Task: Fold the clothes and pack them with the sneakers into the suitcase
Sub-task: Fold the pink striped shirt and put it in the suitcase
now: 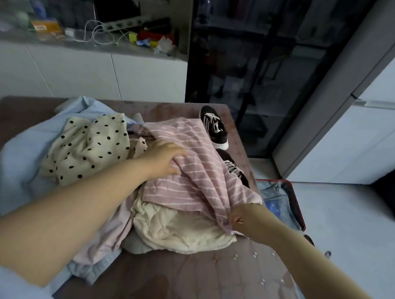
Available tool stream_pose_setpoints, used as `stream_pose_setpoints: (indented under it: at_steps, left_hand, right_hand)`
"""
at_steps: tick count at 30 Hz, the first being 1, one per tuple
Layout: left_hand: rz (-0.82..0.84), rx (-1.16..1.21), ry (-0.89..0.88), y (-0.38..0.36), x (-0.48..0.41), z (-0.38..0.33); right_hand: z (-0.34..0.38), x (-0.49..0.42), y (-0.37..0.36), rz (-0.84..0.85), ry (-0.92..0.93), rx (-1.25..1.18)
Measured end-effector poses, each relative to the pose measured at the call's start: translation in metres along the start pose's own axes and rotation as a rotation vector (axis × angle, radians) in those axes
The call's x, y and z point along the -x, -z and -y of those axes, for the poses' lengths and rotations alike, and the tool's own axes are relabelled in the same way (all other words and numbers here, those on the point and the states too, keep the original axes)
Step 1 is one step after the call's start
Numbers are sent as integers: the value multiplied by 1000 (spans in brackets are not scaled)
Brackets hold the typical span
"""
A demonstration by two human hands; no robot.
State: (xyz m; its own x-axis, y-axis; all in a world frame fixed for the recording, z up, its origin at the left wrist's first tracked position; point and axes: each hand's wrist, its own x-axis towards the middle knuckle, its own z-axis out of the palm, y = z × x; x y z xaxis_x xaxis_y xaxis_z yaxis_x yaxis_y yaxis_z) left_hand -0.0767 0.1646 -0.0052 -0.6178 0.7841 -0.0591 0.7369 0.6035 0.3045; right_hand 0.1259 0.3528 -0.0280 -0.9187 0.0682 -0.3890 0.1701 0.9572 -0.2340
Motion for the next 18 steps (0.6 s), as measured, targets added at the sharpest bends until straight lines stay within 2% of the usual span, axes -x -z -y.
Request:
stream_pose_setpoints:
  at_steps: [2, 4, 6, 9, 12, 18]
  left_hand:
    - [59, -80, -8, -8, 5, 1]
    - [8, -103, 34, -12, 9, 2]
    - [-86, -102, 93, -9, 10, 6]
    - [-137, -71, 158, -1, 8, 12]
    - [-153, -80, 156, 6, 5, 16]
    - [-136, -35, 169, 16, -5, 30]
  right_hand:
    - [-4, -3, -4, -10, -58, 94]
    - [-8, -6, -1, -66, -116, -25]
    - [-5, -13, 8, -203, -148, -172]
    - [7, -39, 26, -358, -90, -243]
    - [24, -72, 37, -401, -46, -315]
    - [31, -126, 57, -425, -90, -447]
